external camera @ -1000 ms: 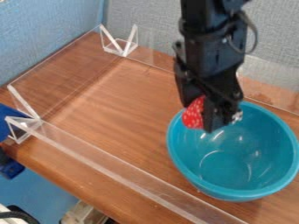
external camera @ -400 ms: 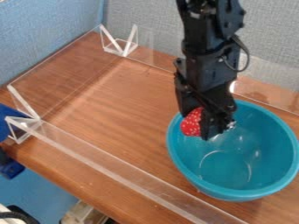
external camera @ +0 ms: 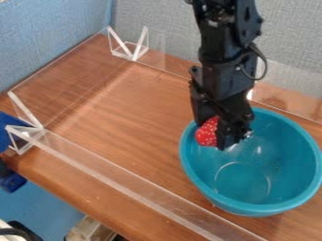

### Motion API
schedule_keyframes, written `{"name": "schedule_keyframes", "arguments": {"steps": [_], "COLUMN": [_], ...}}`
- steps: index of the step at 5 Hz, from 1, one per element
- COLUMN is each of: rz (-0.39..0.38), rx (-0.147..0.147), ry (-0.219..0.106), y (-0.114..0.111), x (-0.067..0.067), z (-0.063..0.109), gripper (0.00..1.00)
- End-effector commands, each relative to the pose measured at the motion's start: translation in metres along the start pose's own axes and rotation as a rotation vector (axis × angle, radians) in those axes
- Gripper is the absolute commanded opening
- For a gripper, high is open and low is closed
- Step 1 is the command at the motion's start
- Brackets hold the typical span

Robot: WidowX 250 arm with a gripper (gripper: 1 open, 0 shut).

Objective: Put the strawberry in the blue bowl

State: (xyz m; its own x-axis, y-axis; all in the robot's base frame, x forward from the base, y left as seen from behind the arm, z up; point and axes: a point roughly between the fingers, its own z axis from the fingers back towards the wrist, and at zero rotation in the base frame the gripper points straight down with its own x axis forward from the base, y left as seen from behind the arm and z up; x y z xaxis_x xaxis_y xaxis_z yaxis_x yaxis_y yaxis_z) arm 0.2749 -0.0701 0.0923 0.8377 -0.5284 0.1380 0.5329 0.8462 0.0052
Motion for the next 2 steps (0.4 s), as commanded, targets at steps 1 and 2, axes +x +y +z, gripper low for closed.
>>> {"name": "schedule_keyframes", "arguments": {"steps": [1, 2], "rz": [-0.003, -0.003], "rx": [0.021, 0.024], "ry": [-0.050, -0.046], "y": [0.0095, 0.0129], "x": [0.0130, 0.0163], "z": [0.0081, 0.0034], "gripper": [0.00, 0.00]}}
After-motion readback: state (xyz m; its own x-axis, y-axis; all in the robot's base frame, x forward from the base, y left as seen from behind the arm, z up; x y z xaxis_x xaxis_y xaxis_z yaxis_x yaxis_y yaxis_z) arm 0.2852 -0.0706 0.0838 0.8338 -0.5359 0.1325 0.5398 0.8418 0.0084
